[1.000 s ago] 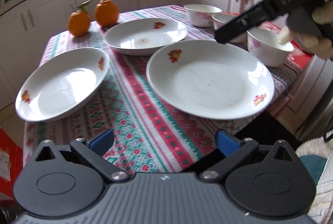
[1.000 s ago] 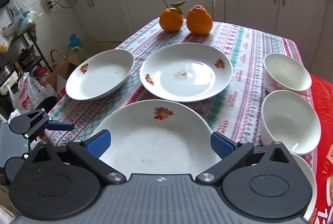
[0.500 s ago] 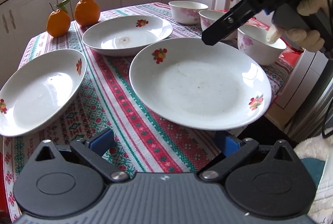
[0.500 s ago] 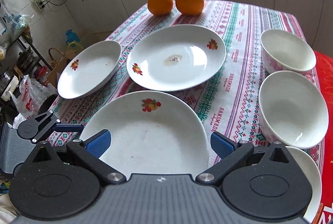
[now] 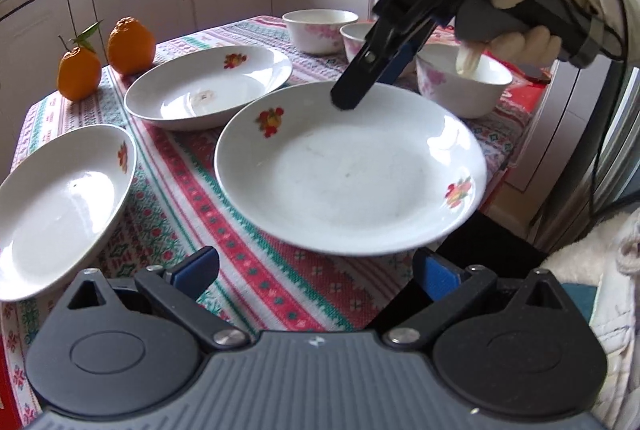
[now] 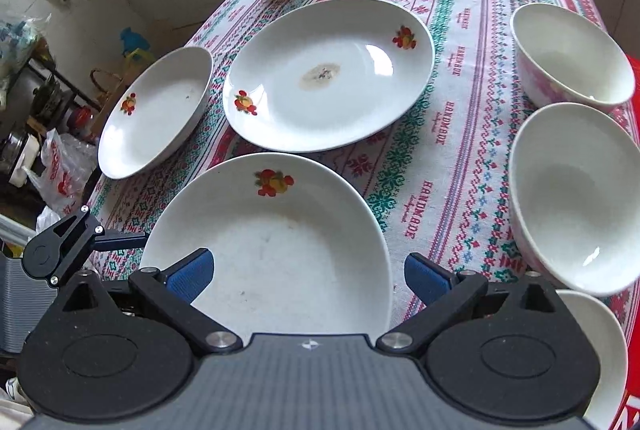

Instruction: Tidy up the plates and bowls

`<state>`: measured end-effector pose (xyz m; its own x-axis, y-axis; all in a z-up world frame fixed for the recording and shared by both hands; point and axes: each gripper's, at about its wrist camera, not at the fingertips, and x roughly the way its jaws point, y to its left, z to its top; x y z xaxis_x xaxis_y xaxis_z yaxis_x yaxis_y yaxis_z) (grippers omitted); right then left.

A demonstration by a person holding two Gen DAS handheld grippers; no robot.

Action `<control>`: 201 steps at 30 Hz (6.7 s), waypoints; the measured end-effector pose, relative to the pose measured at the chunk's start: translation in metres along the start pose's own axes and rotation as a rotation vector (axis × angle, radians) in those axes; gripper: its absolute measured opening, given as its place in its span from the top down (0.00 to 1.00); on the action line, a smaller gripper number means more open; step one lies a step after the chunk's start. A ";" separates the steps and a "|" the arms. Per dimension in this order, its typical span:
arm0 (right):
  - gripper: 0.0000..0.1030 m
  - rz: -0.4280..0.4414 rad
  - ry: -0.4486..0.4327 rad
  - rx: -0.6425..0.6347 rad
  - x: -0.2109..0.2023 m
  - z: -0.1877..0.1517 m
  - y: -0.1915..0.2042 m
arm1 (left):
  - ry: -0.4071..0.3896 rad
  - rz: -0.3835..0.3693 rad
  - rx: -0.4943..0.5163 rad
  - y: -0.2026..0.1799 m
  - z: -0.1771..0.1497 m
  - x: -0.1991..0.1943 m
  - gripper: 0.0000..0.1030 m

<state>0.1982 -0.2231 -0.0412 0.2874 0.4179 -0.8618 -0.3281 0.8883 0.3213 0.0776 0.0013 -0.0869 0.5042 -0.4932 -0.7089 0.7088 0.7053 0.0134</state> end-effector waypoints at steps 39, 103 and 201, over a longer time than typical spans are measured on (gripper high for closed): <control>0.15 0.144 0.181 -0.030 0.025 0.022 -0.006 | 0.002 -0.083 -0.017 -0.004 0.005 0.007 0.08; 0.15 0.343 0.138 -0.253 0.065 0.134 0.096 | -0.035 0.129 -0.186 0.092 -0.007 -0.063 0.08; 0.03 0.170 0.109 -0.276 0.091 0.139 0.127 | -0.046 0.261 -0.294 0.147 -0.023 -0.057 0.06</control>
<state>0.3079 -0.0456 -0.0243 0.1146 0.5192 -0.8469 -0.5981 0.7168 0.3585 0.1421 0.1445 -0.0606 0.6747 -0.2956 -0.6763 0.3858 0.9224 -0.0184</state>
